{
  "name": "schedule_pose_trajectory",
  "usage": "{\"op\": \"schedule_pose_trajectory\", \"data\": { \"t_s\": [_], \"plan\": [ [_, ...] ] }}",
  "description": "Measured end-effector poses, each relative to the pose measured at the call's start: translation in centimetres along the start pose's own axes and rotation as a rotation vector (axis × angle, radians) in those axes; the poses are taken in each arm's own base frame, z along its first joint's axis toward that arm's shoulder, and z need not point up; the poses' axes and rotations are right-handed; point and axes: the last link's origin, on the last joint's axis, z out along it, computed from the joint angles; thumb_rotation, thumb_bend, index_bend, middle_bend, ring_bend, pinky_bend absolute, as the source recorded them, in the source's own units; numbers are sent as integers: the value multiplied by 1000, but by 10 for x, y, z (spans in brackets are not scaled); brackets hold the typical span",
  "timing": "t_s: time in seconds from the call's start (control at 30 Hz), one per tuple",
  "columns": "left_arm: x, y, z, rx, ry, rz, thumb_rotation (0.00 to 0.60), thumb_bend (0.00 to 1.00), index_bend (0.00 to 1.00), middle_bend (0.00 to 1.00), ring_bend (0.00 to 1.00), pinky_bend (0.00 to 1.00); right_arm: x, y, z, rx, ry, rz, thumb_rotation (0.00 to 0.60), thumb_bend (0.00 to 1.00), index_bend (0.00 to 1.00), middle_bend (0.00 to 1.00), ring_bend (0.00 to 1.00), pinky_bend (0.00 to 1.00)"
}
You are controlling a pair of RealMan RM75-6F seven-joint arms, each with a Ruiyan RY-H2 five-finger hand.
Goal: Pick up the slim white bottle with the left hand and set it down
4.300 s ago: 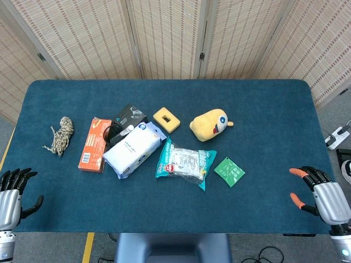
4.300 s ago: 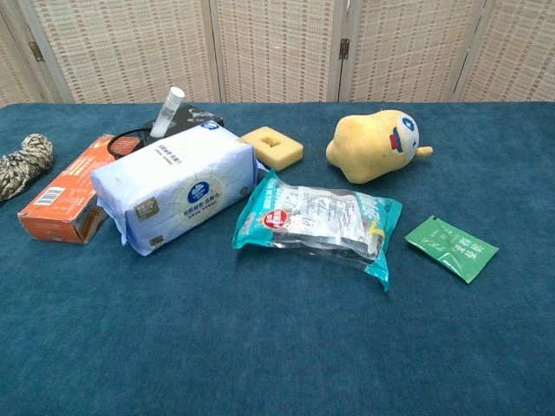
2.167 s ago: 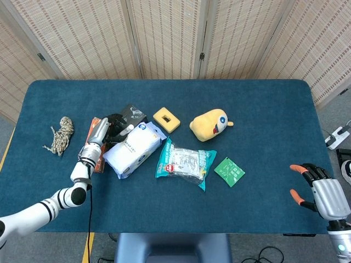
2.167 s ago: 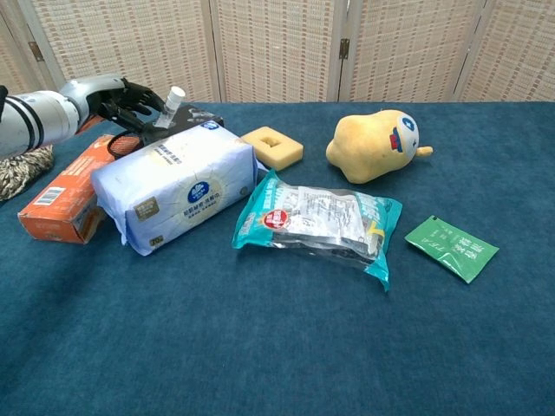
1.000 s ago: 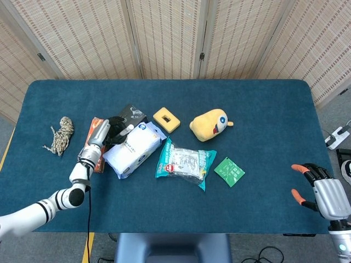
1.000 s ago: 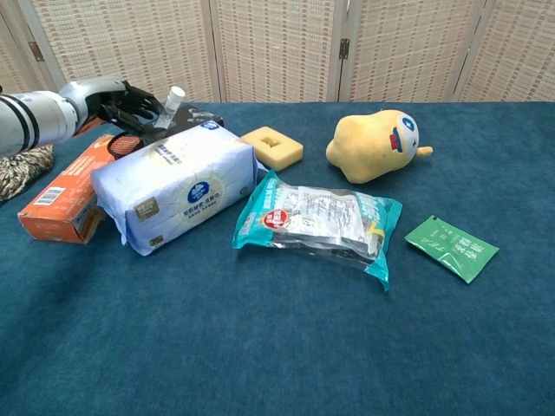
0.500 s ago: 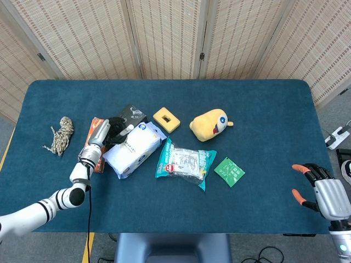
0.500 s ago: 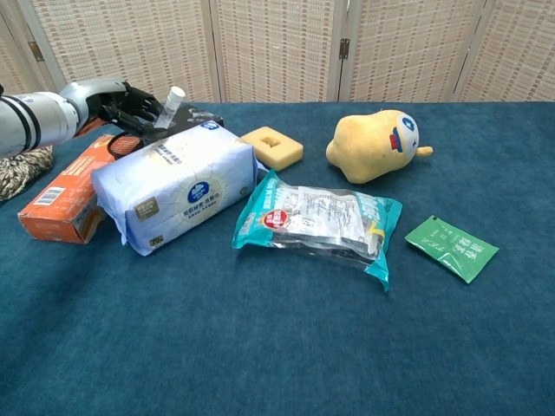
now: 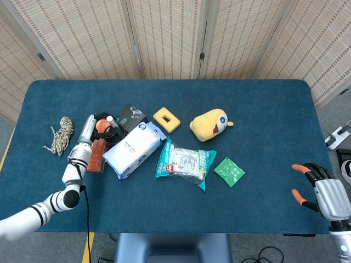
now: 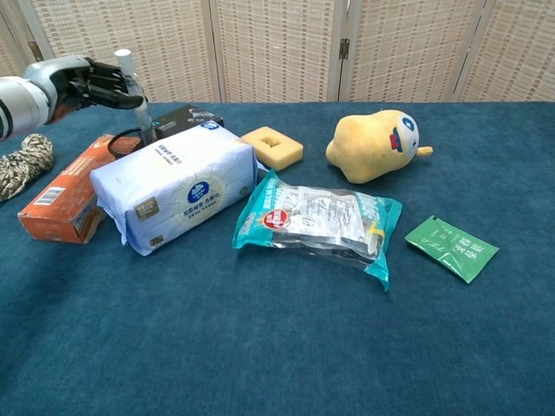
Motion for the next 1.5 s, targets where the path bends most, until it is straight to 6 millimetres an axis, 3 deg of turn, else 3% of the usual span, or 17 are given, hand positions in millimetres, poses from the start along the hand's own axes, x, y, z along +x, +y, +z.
{"op": "schedule_pose_trajectory", "data": {
  "t_s": [0.3,0.43,0.63,0.83,0.93,1.1,1.33,1.5],
  "plan": [
    [55,4,-25,-56,99,-235,600,524,647,466,332,177,0,-2,1,16,2,4,600,232,251,291,195,250],
    [86,6,-38,-95,128,-157,600,525,644,473,332,178,0,-3,2,22,5,6,600,232,251,291,195,250],
    [98,6,-52,-105,126,67,600,525,634,477,328,178,0,-4,1,24,6,10,600,232,251,291,195,250],
    [91,15,-61,-127,88,268,600,524,631,478,327,176,2,-3,-1,26,14,14,600,232,251,291,195,250],
    [81,22,-64,-148,71,281,600,524,633,478,327,176,2,-2,-3,22,18,16,600,232,251,291,195,250],
    [69,33,-64,-166,19,126,600,525,633,477,329,177,2,-1,-6,21,21,18,600,232,251,291,195,250],
    [56,47,-62,-154,-85,-228,600,524,632,476,329,177,3,0,-9,15,27,18,600,232,251,291,195,250],
    [54,45,-59,-129,-127,-241,600,524,630,474,326,169,4,1,-8,15,29,19,600,232,251,291,195,250]
  ]
}}
